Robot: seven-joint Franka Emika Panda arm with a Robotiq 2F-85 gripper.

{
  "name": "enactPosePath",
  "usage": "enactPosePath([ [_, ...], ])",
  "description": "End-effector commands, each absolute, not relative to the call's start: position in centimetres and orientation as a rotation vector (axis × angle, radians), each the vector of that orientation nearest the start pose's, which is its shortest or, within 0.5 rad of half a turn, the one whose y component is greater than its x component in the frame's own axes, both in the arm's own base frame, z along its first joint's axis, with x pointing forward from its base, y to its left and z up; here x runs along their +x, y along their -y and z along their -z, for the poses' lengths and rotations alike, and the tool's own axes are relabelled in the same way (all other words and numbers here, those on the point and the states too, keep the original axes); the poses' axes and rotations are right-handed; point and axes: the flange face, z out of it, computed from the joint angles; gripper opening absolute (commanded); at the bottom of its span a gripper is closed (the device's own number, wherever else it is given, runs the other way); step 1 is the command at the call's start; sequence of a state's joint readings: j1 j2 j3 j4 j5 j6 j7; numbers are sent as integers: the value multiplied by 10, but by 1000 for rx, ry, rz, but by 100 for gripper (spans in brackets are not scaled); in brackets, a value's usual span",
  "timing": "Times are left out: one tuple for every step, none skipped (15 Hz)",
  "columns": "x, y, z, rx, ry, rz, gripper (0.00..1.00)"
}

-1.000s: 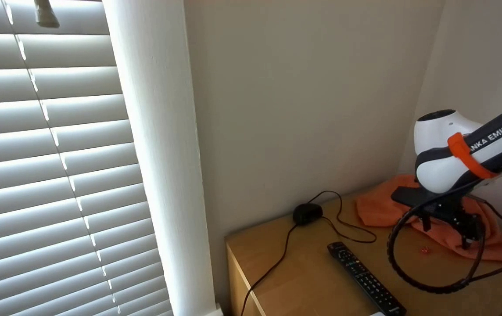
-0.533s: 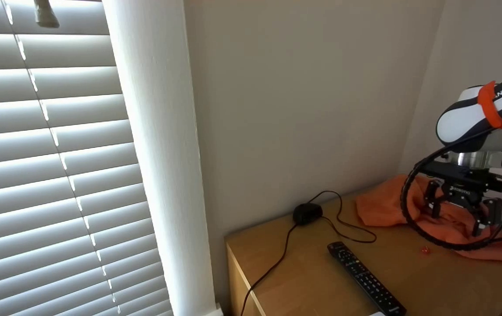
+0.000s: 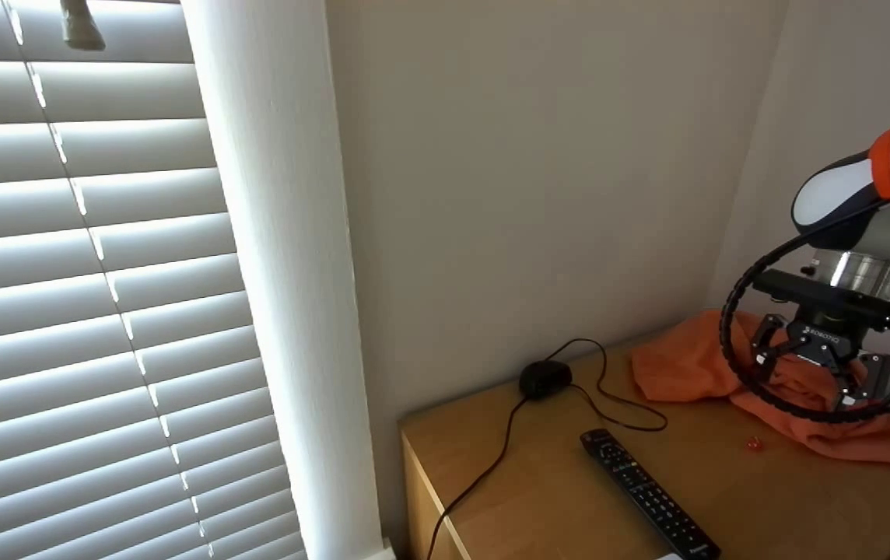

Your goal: Turn over the dice on the table

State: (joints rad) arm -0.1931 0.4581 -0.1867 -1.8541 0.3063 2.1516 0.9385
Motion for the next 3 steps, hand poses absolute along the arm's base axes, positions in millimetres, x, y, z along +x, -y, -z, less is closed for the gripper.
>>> enactPosePath([
  [587, 215, -267, -2211, -2047, -280, 100],
  [587, 215, -267, -2209, -2046, -281, 100],
  [587, 215, -267, -2208, -2046, -281, 100],
])
